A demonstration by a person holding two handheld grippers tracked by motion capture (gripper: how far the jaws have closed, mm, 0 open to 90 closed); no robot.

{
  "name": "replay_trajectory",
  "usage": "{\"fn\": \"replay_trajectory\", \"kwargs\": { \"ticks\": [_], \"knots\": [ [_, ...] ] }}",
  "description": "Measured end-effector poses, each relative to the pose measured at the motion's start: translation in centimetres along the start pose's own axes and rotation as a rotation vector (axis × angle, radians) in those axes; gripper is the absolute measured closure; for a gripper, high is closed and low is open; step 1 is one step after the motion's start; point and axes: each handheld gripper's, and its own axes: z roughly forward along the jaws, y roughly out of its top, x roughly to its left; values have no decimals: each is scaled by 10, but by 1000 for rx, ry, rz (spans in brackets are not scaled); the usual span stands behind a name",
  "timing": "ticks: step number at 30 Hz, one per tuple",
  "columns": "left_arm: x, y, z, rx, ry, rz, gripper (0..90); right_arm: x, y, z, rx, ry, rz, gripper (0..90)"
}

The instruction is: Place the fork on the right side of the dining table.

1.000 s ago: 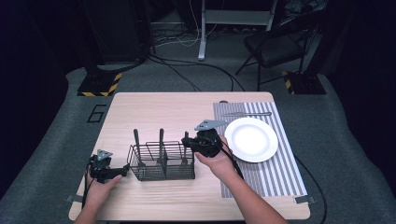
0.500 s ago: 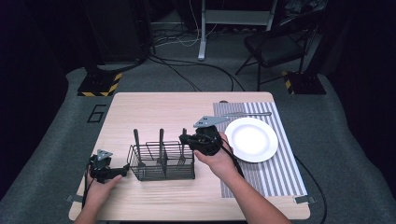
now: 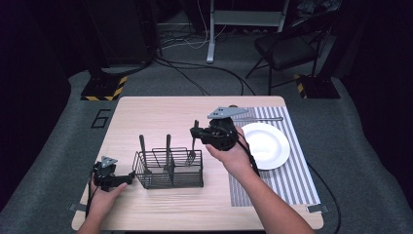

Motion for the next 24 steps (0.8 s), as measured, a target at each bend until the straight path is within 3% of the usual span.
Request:
{"fn": "replay_trajectory", "kwargs": {
  "ticks": [10,24],
  "knots": [
    [0,0,0,0,0,-1,0,-11,20,-10,-44,-62,18,866],
    [0,0,0,0,0,-1,0,-42,31,-14,-85,-165,86,866]
  ]
}}
